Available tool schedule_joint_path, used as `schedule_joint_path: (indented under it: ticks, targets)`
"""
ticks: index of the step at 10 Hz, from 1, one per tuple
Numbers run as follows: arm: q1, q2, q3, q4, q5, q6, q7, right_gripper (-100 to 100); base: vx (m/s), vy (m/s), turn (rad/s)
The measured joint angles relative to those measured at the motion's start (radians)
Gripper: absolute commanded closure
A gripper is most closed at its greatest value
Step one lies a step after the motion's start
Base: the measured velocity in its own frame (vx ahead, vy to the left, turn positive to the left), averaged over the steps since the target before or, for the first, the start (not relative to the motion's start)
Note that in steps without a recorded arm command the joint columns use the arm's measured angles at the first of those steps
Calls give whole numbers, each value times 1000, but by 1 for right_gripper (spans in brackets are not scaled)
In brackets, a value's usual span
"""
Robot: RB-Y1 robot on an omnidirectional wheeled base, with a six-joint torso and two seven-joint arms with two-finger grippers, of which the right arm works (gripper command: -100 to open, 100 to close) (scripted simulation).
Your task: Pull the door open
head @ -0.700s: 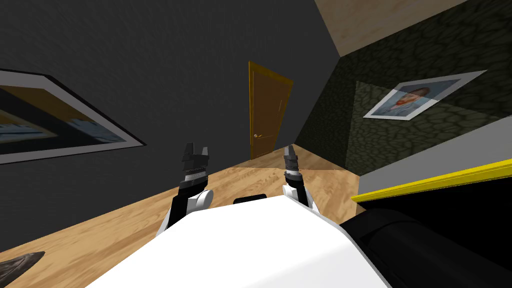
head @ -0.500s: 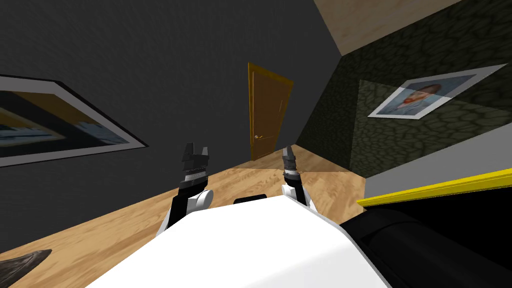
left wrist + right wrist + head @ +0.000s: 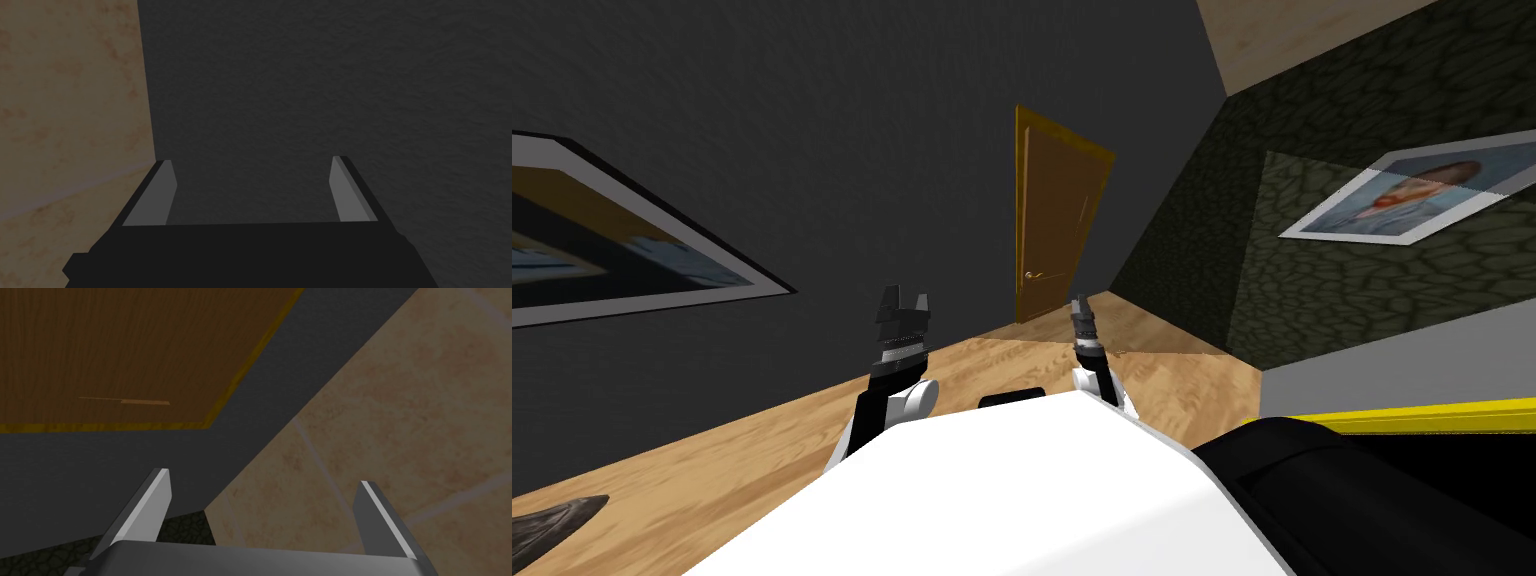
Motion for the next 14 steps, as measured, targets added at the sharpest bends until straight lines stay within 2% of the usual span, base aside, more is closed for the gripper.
schedule_joint_path:
  ticks: [6, 7, 9, 12, 14]
  targets:
    - [-69, -30, 17, 157, -27, -17, -22, -100, 92, -29, 60]
    - [-75, -38, 20, 174, -33, -16, -27, -100, 106, -47, 69]
    - [-104, -48, 28, 227, -43, -12, -35, -100, 91, -40, 64]
    - [-135, -71, 36, 311, -62, -22, -53, -100, 100, -40, 74]
    - [-175, -83, 41, 385, -74, -26, -62, -100, 96, -46, 72]
